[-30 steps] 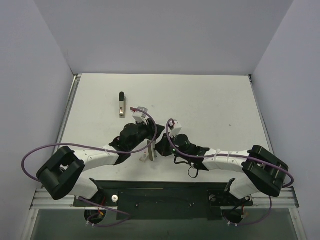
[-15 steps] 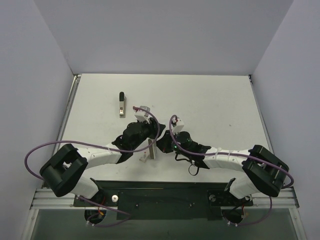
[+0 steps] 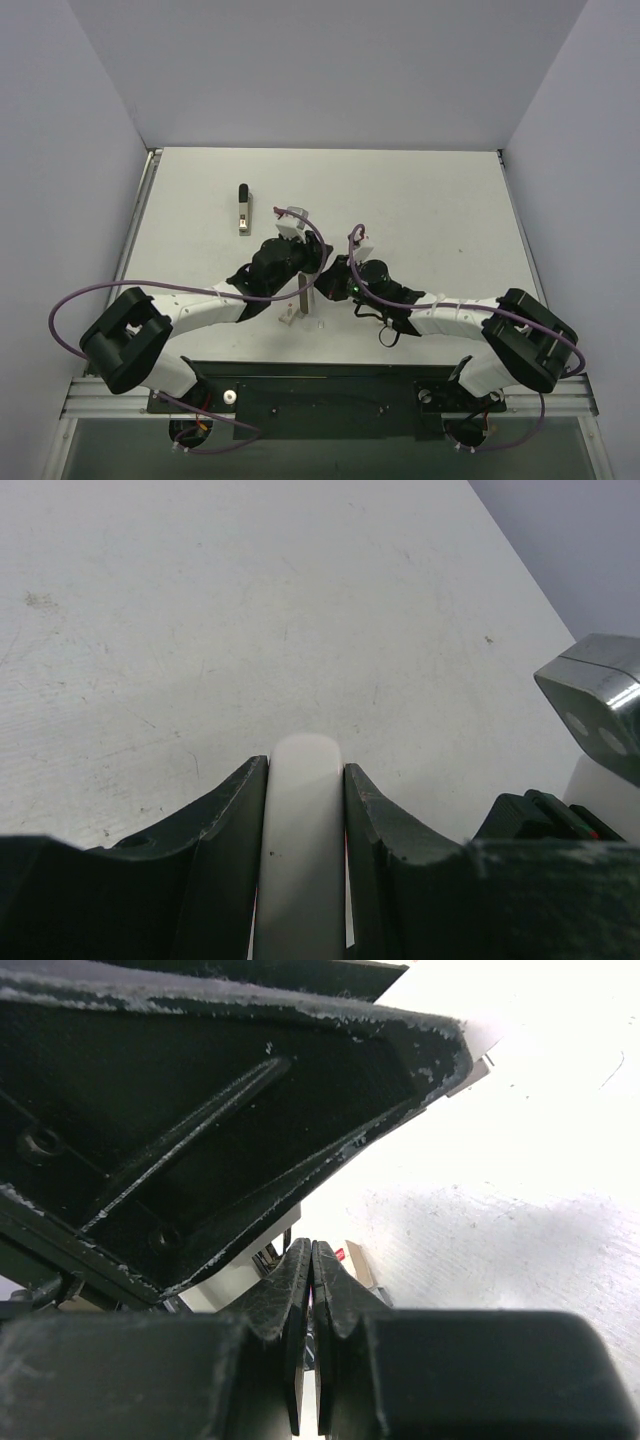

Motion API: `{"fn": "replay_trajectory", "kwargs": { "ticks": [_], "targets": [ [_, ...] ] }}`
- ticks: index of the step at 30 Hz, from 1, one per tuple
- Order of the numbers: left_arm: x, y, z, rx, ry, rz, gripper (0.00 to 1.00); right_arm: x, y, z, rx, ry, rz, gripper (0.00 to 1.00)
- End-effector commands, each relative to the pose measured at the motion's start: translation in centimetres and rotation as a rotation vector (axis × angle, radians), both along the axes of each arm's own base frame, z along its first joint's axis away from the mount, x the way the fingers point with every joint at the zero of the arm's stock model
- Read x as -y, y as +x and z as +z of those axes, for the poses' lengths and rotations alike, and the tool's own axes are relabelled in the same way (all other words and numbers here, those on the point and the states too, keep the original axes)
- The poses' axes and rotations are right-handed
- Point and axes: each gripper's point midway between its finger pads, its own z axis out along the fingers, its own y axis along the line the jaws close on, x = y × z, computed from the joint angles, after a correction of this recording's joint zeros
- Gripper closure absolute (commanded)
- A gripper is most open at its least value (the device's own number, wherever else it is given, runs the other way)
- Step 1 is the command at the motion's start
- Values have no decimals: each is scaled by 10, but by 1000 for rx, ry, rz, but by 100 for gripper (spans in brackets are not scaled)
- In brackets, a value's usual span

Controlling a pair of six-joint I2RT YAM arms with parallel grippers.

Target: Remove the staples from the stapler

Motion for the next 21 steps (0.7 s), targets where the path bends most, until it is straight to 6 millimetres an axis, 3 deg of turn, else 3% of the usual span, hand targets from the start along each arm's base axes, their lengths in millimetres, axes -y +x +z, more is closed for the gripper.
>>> {"fn": "replay_trajectory", "kwargs": {
  "ticks": [1, 6, 11, 21],
  "targets": [
    [12, 4, 45, 67, -98, -1, 100, -29, -14, 55, 69, 215, 130, 100],
    [16, 7, 47, 65, -87, -5, 100, -34, -17, 62, 58, 253, 159, 100],
    [13, 1, 57, 79, -87, -18, 100, -26, -19, 62, 74, 225, 144, 100],
    [10, -26, 79, 73, -140, -102, 100, -8, -22, 60, 85, 165, 110, 100]
  ]
}}
